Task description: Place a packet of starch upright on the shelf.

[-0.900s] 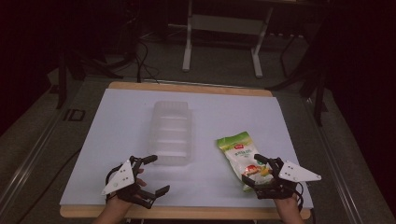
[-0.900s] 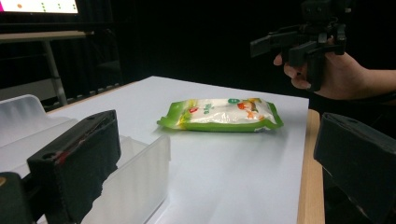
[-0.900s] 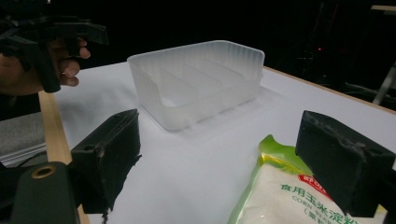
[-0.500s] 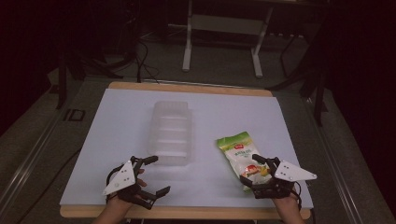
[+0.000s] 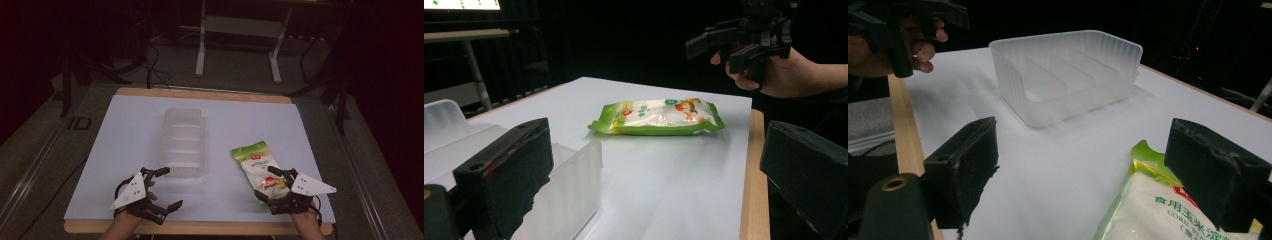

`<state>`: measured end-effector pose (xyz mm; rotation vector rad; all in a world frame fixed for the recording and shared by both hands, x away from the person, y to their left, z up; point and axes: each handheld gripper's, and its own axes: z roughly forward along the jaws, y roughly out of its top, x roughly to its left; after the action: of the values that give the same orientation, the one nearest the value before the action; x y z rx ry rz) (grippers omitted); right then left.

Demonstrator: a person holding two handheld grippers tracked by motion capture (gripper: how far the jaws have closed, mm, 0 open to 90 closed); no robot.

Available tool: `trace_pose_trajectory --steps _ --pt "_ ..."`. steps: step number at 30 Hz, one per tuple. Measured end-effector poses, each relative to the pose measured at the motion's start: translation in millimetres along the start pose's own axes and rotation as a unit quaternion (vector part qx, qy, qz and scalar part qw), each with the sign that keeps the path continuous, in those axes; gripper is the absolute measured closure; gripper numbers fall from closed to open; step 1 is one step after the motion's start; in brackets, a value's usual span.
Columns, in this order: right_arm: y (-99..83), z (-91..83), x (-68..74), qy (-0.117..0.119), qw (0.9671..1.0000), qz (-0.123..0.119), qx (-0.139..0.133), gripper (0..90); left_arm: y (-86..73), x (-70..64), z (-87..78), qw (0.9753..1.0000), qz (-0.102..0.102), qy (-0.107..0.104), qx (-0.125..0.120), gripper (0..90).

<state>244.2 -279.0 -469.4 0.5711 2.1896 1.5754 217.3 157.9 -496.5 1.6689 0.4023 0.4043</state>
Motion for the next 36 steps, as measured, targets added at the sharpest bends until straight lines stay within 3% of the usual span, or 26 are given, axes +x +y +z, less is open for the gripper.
trace_pose_trajectory --steps 4,9,14,24,28,30,32,36 --pt "3.6 -1.2 1.5 -0.003 1.0 0.005 -0.005 12.8 0.3 -0.3 -0.1 1.0 0.002 -0.001 0.0 0.8" --pt "14.8 -3.3 4.9 0.014 0.9998 0.011 -0.005 11.2 0.1 -0.3 0.3 1.0 0.001 0.0 0.001 0.8" --pt "27.1 -5.5 6.9 0.022 0.9997 0.004 -0.007 11.2 0.1 -0.3 0.2 1.0 0.001 0.001 0.001 0.8" --pt "57.6 -7.3 -2.9 0.02 0.9995 -0.017 -0.015 10.8 -0.5 0.7 1.2 1.0 0.002 0.002 0.003 0.8" --pt "66.1 -7.4 -7.2 0.008 0.9994 -0.02 -0.026 10.8 -0.6 0.2 1.3 1.0 0.002 0.002 0.005 0.9" --pt "71.9 -6.0 -8.8 -0.019 0.9991 -0.028 -0.026 10.8 -0.6 0.2 0.9 1.0 0.003 0.003 0.006 0.8" --pt "76.4 -5.4 -12.3 -0.01 0.9991 -0.031 -0.028 10.8 -0.7 0.3 0.8 1.0 0.0 0.003 0.005 0.8" --pt "84.1 -3.2 -18.0 -0.016 0.9986 -0.032 -0.04 10.8 -1.0 0.8 1.0 1.0 -0.001 0.002 0.007 0.8"
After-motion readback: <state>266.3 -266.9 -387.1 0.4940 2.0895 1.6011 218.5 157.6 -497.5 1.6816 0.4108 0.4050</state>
